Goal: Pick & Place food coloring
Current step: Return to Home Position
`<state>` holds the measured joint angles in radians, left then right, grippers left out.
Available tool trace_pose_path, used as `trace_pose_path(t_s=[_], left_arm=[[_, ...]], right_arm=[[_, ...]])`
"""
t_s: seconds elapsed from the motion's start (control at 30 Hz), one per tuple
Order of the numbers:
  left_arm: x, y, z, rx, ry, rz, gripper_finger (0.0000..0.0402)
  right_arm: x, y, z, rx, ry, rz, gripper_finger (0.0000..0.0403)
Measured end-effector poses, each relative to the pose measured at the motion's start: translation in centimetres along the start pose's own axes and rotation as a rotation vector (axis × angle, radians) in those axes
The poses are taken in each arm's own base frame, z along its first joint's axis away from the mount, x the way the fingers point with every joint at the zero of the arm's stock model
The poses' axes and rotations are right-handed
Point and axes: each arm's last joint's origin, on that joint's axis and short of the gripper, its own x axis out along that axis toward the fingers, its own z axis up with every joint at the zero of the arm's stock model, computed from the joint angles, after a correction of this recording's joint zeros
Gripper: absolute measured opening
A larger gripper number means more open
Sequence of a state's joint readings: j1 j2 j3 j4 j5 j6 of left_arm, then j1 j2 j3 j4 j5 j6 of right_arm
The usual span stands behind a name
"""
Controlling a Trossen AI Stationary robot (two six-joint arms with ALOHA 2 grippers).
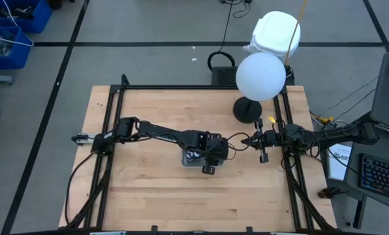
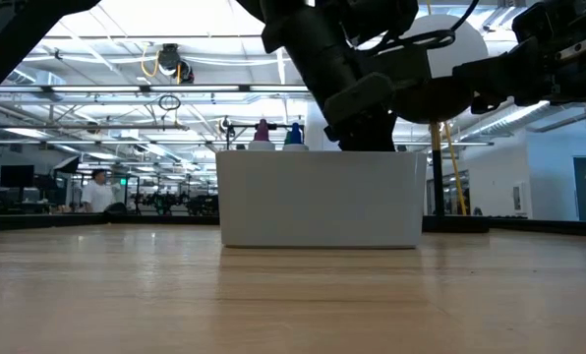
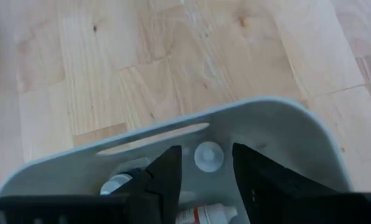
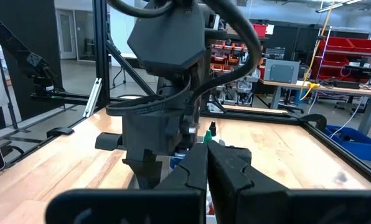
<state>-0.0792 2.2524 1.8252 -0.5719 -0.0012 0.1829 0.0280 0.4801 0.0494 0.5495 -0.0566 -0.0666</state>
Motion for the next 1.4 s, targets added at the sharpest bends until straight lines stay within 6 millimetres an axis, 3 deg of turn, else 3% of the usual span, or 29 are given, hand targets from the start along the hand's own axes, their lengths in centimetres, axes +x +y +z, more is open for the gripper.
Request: trace_pose_path(t_s=[0.1, 0.17, 0.3, 0.43, 0.53, 0.63, 0.8, 0.9, 1.1, 1.27, 1.4], left_arm=[[-0.6, 0.0, 0.6, 0.009, -0.014, 0.009, 0.0149], [-2.5, -0.2, 1.4, 0.025, -0.026, 0.011, 0.0149], [-9.0, -1.4, 3.5, 0.092, -0.089, 0.026, 0.0149], [-15.9, -2.7, 3.4, 0.132, -0.105, 0.108, 0.0148], [-22.1, -2.9, 2.6, 0.117, -0.169, 0.164, 0.013], [-27.8, -3.1, 0.5, 0.097, -0.224, 0.21, 0.009], [-32.9, -2.9, -4.9, 0.015, -0.319, 0.246, 0.0011], [-33.5, -3.0, -8.9, -0.05, -0.407, 0.259, 0.0012], [-31.0, -3.9, -16.0, -0.103, -0.575, 0.25, 0.0005], [-28.7, -4.6, -20.4, -0.093, -0.658, 0.212, 0.0004], [-28.0, -4.9, -22.6, -0.1, -0.734, 0.223, 0.0007]], right_arm=[[0.0, 0.0, 0.0, 0.0, 0.0, 0.0, 0.0], [0.0, 0.0, 0.0, 0.0, 0.0, 0.0, 0.0], [0.0, 0.0, 0.0, 0.0, 0.0, 0.0, 0.0], [0.0, 0.0, 0.0, 0.002, 0.0, 0.0, 0.0], [0.0, 0.0, 0.0, 0.002, 0.0, 0.0, 0.0], [0.0, 0.0, 0.0, 0.002, 0.001, 0.0, 0.0], [0.0, 0.0, 0.0, 0.002, 0.001, 0.0, 0.0], [0.0, 0.0, 0.0, 0.002, 0.001, -0.001, 0.0], [0.0, 0.0, 0.0, 0.001, 0.001, -0.002, 0.0], [0.0, 0.0, 0.0, 0.002, 0.001, -0.002, 0.0], [0.0, 0.0, 0.0, 0.002, 0.004, -0.002, 0.0]])
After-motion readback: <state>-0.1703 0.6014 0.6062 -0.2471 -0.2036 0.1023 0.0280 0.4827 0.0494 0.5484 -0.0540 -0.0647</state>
